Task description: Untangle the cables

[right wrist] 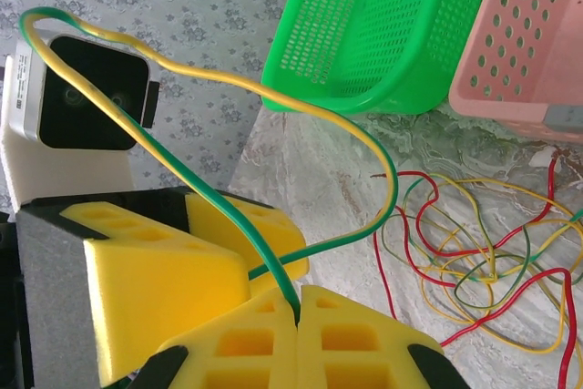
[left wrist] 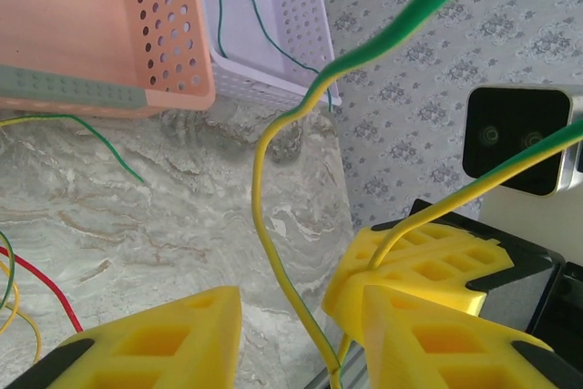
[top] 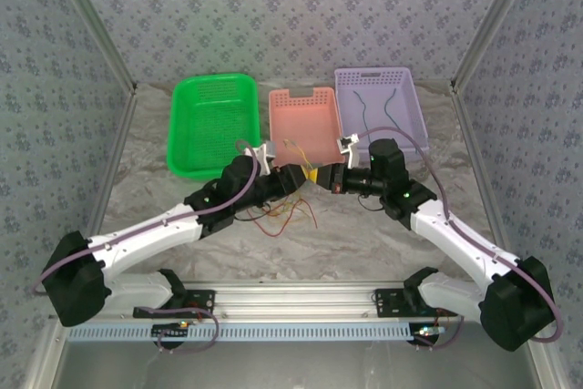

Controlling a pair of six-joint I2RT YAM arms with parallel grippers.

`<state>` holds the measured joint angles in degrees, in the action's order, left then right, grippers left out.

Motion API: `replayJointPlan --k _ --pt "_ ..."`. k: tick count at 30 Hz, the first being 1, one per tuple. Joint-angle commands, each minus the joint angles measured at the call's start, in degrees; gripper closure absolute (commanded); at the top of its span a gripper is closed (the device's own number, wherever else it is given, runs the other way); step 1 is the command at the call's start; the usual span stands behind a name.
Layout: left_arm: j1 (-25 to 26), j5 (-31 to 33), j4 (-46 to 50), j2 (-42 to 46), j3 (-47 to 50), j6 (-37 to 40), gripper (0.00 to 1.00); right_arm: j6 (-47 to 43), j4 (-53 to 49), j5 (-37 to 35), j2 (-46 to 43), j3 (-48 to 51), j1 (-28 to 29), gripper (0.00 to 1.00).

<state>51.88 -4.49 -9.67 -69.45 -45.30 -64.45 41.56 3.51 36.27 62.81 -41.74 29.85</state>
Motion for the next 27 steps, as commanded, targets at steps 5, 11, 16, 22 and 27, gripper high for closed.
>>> replayJointPlan --k 5,11,16,22,27 --pt "0.49 -0.5 -2.29 -1.77 -1.27 -0.79 0.72 -1.11 0.98 -0.94 -0.14 -1.82 0.52 1.0" --pt "0.78 -0.19 -1.91 -2.32 -1.09 -0.73 0.86 -1.03 1.15 -1.0 -0.23 -1.77 0.49 1.0" --pt "0.81 2.42 1.54 -0.94 -1.26 0.99 1.0 -2.08 -0.84 -1.25 -1.06 -2.09 0.52 1.0" --pt "-2.04 12.49 17.82 4.18 -2.46 8.85 1.0 -10.02 -14.13 -4.27 -4.04 -5.2 -0.15 1.0" --pt "-13.05 9.22 23.02 7.93 -4.69 19.22 1.0 -17.38 -26.64 -7.85 -4.32 -8.27 1.04 1.0"
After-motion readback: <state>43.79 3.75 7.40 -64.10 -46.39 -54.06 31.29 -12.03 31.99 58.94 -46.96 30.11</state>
